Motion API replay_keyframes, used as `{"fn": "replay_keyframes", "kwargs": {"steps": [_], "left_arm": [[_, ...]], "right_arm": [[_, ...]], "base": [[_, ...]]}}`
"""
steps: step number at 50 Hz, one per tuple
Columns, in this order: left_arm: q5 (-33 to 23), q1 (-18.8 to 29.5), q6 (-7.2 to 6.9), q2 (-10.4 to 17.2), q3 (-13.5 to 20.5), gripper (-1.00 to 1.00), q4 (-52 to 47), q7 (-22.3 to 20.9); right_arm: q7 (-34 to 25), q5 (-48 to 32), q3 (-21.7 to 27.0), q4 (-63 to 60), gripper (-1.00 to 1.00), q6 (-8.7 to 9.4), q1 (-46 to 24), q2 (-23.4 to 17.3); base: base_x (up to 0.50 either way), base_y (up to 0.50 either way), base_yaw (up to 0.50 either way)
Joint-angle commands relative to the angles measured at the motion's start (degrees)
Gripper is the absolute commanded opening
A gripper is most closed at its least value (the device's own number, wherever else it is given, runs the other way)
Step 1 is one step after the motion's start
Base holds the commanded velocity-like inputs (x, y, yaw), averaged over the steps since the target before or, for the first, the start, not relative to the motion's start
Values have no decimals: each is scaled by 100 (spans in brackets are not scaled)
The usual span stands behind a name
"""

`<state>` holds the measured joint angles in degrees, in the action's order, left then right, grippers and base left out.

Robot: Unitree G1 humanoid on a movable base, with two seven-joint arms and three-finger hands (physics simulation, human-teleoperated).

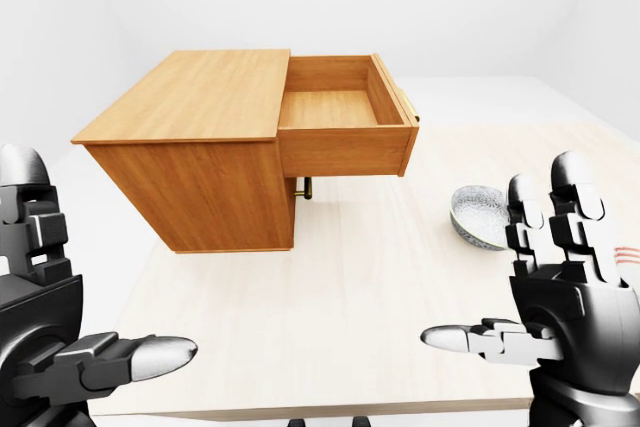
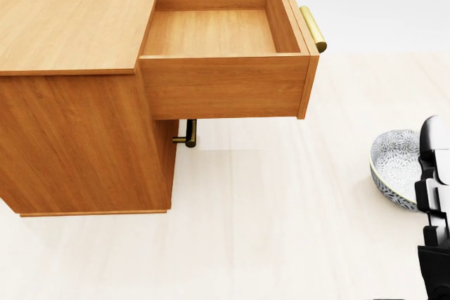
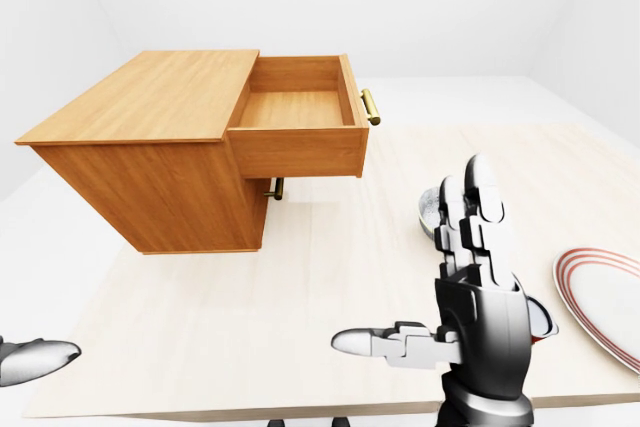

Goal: Put the ketchup in the top drawer of the cabinet.

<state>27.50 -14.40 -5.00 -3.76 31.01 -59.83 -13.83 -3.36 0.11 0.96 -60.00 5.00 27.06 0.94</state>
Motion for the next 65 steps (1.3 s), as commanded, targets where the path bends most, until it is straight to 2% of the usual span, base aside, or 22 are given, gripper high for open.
{"fn": "replay_keyframes", "kwargs": {"steps": [1, 3, 4, 5, 7, 10, 12, 13, 14, 16, 17, 19, 23, 24, 25, 30, 35, 41, 58, 59, 60, 65], "left_arm": [[61, 15, 0, 14, 55, 100, -8, 12], [93, 2, 0, 30, 67, 100, -16, 41], [97, 0, 0, 34, 65, 100, -17, 46], [109, -32, 0, 39, 57, 100, -17, 49], [151, -57, 0, 52, 66, 100, -17, 64], [161, -110, 0, 60, 36, 100, -17, 64], [114, -120, 0, 63, -22, 100, -17, 82], [103, -120, 0, 69, -45, 100, -17, 91], [56, -133, 0, 55, -92, 100, -17, 85], [13, -147, 0, 37, -128, 100, -17, 63], [32, -158, 0, 59, -137, 100, -17, 82], [20, -172, 0, 70, -166, 100, -17, 101], [-24, -231, 0, 31, -211, 100, -17, 42], [-95, -168, 0, 13, -239, 100, -15, 48], [-141, -156, 0, -18, -249, 100, -6, 15], [-251, -190, 0, -99, -295, 100, -17, -76], [-282, -138, 0, -118, -260, 100, 3, -104], [-363, -135, 0, -144, -309, 100, 25, -123], [-392, -117, 0, -138, -321, 100, 42, -105], [-392, -135, 0, -147, -319, 100, 40, -119], [-396, -159, 0, -164, -323, 100, 25, -134], [-431, -172, 0, -178, -349, 100, 35, -153]], "right_arm": [[-546, 476, 872, 0, 100, 0, 365, 188], [-888, 786, 1508, 0, 100, 0, 387, 291], [-974, 760, 1562, 0, 100, 0, 361, 359], [-1043, 976, 1918, 0, 100, 0, 393, 186], [-1041, 1281, 2315, 1, 100, 0, 535, -130], [-998, 2186, 3222, 2, 100, 0, 1123, -774], [-1071, 2533, 3763, 2, 100, 0, 1387, -967], [-1156, 2745, 4066, 1, 100, 0, 1454, -989], [-1326, 3126, 4600, 1, 100, 0, 1573, -1018], [-1720, 3433, 5202, 1, 100, 0, 1678, -836], [-1820, 3442, 5297, 1, 100, 0, 1626, -780], [-2202, 3729, 5939, 1, 100, 0, 1607, -627], [-2841, 3370, 6549, 1, 100, 0, 1184, -451], [-3279, 3178, 6991, 0, 100, 0, 1003, -326], [-3618, 2996, 7230, 0, 100, 0, 730, -221], [-3664, 1872, 7864, 7, 100, 0, -319, 65], [-3664, 1081, 7970, 404, 100, 0, -700, 85], [-3664, 938, 8260, 831, 100, 0, -766, -78], [-3664, 438, 8154, 1665, 100, 0, -705, -139], [-3664, 368, 8103, 1706, 100, 0, -684, -100], [-3664, -1039, 7100, 3143, 100, 0, -700, -196], [-3664, -1188, 6919, 3512, 100, 0, -634, -277]], "base": [[0, 0, 0], [0, 0, 0], [0, 0, 0], [0, 0, 0], [0, 0, 0], [0, 0, 0], [0, 0, 0], [0, 0, 0], [0, 0, 0], [0, 0, 0], [0, 0, 0], [0, 0, 0], [0, 0, 0], [0, 0, 0], [0, 0, 0], [0, 0, 0], [0, 0, 0], [0, 0, 0], [0, 0, 0], [0, 0, 0], [0, 0, 0], [0, 0, 0]]}}
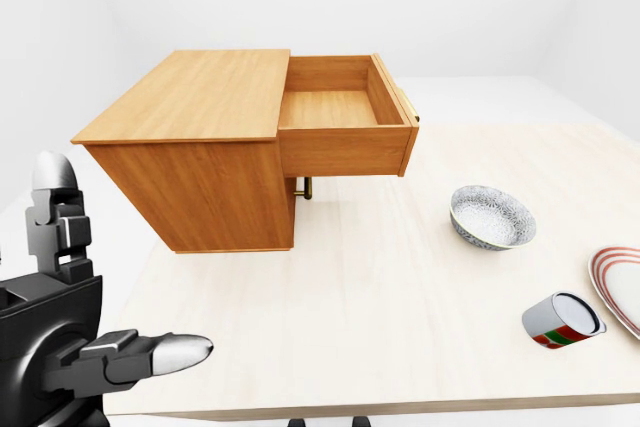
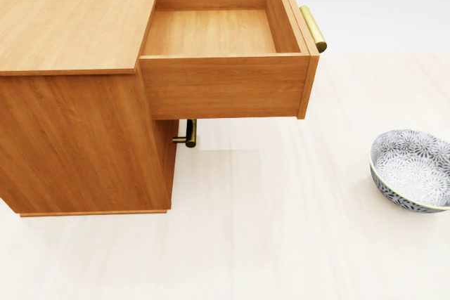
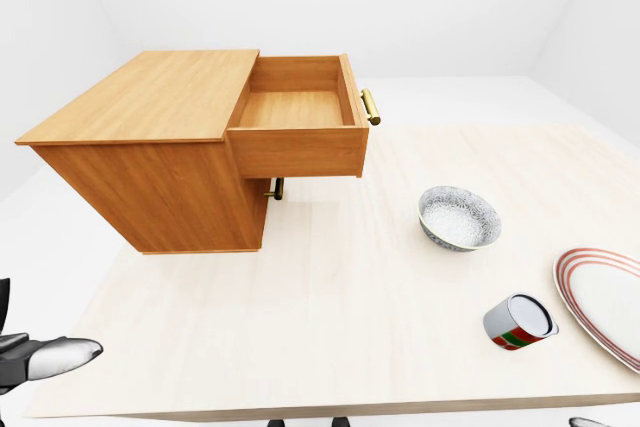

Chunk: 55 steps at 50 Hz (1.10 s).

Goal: Put the ketchup in the top drawer of the cabinet.

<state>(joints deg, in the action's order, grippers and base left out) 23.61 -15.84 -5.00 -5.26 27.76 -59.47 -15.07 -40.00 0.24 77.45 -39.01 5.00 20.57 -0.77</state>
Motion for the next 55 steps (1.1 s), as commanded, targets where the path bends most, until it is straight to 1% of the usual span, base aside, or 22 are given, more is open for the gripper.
{"fn": "replay_keyframes", "kwargs": {"steps": [1, 6, 12, 16, 23, 26, 29, 31, 35, 44, 48, 55], "left_arm": [[-39, -26, 0, -26, -21, 100, -8, -29], [-94, -26, 0, -33, -70, 100, 15, -40], [-28, -3, 0, -11, -6, 100, -3, -17], [-45, 9, 0, -9, -18, 100, 9, -8], [-90, 3, 0, -10, -58, 100, 50, -6], [-100, -4, 0, -14, -69, 100, 57, -8], [-117, -12, 0, -18, -87, 100, 54, -8], [-126, -17, 0, -22, -95, 100, 56, -11], [-116, 9, 0, -7, -83, 100, 72, 1], [-199, -38, 0, -29, -189, 100, 96, -16], [-139, 22, 0, 8, -123, 100, 112, 13], [-197, 10, 0, -3, -175, 100, 141, 2]], "right_arm": [[0, -1254, -771, 1456, 100, 0, 29, -108], [0, -1273, -807, 1382, 100, 0, 40, -131], [0, -1380, -822, 1113, 100, 0, 31, -100], [0, -1459, -919, 1371, 100, 0, -78, -281], [0, -1567, -972, 1469, 100, 0, -196, -639], [0, -1737, -1036, 1553, 100, 0, -269, -846], [0, -1853, -1070, 1583, 100, 0, -309, -969], [0, -1895, -1085, 1598, 100, 0, -347, -1015], [0, -2025, -1116, 1362, 100, 0, -359, -956], [0, -2192, -1224, 1599, 100, 0, -391, -1077], [0, -2270, -1274, 1706, 100, 0, -400, -1125], [0, -2465, -1458, 1932, 100, 0, -479, -1297]], "base": [[0, 0, 0], [0, 0, 0], [0, 0, 0], [0, 0, 0], [0, 0, 0], [0, 0, 0], [0, 0, 0], [0, 0, 0], [0, 0, 0], [0, 0, 0], [0, 0, 0], [0, 0, 0]]}}
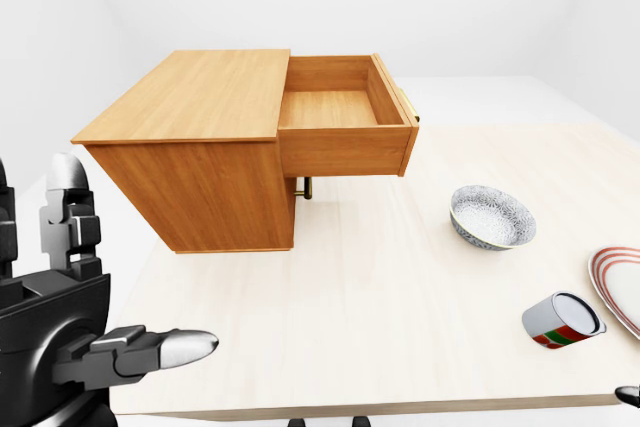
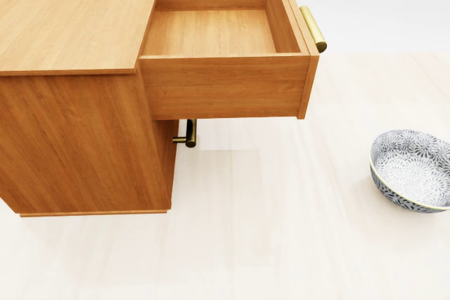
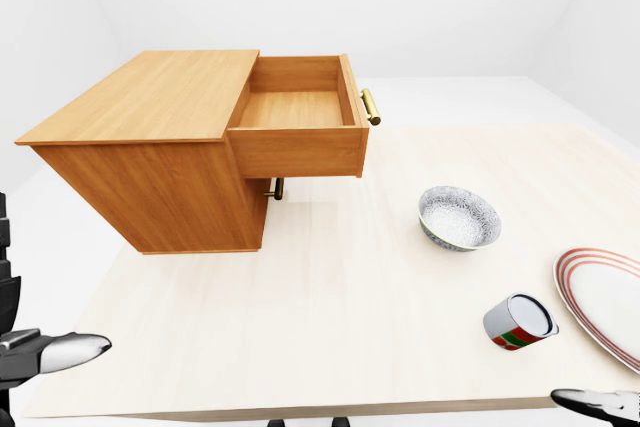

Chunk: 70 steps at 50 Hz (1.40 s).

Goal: Put the ketchup in the top drawer of the cabinet.

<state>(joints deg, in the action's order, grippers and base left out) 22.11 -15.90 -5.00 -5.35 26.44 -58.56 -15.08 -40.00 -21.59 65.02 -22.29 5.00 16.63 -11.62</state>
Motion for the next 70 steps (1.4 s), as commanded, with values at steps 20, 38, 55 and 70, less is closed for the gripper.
{"fn": "replay_keyframes", "kwargs": {"steps": [20, 38, 55, 70], "left_arm": [[-76, -5, 0, -4, -72, 100, 47, -14], [-92, -19, 0, -1, -92, 100, 64, -11], [-120, -22, 0, -12, -112, 100, 63, -10], [-145, -34, 0, -5, -150, 100, 77, -3]], "right_arm": [[0, -799, -1027, 813, 100, 0, -509, -688], [0, -801, -1400, 1429, 100, 0, -517, -883], [0, -1024, -1453, 1490, 100, 0, -470, -881], [0, -1279, -1526, 1519, 100, 0, -444, -944]], "base": [[0, 0, 0], [0, 0, 0], [0, 0, 0], [0, 0, 0]]}}
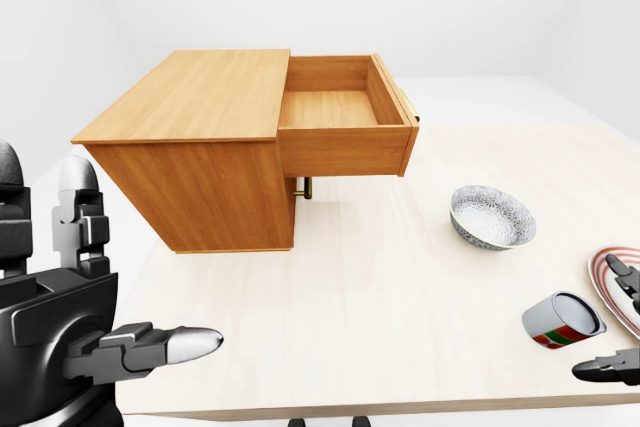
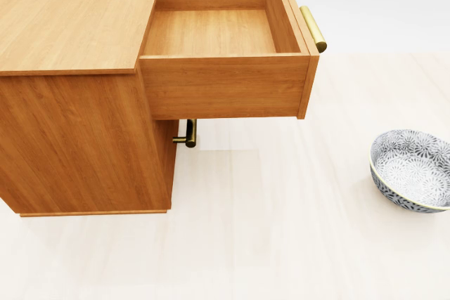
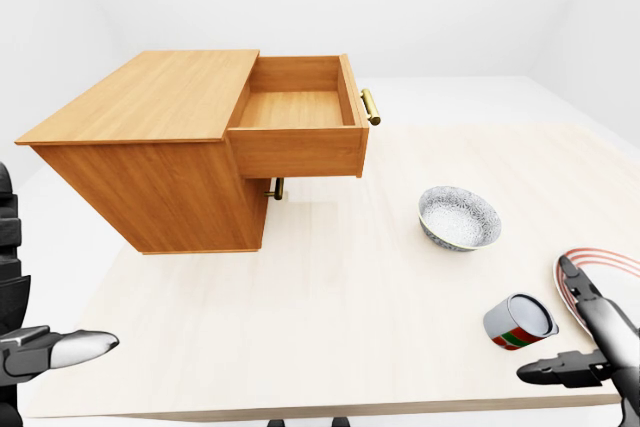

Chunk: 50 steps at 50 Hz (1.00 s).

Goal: Put the ketchup in the top drawer of the cabinet.

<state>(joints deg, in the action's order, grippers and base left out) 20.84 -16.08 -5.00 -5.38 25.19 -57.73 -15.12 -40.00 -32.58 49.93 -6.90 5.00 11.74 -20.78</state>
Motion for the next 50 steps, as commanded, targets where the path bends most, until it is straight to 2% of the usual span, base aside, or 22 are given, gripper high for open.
{"fn": "replay_keyframes", "kwargs": {"steps": [1, 23, 36, 50], "left_arm": [[-31, -26, 0, -9, -31, 100, -12, -3], [-114, -36, 0, -20, -118, 100, 13, 0], [-139, -56, 0, -23, -138, 100, 48, -22], [-140, -57, 0, -24, -141, 100, 47, -18]], "right_arm": [[0, -202, -12, -26, 100, 0, 38, -21], [0, -237, -214, 429, 100, 0, -89, -140], [0, -203, -572, 956, 100, 0, -145, -164], [0, -125, -683, 1227, 100, 0, -161, -233]], "base": [[0, 0, 0], [0, 0, 0], [0, 0, 0], [0, 0, 0]]}}
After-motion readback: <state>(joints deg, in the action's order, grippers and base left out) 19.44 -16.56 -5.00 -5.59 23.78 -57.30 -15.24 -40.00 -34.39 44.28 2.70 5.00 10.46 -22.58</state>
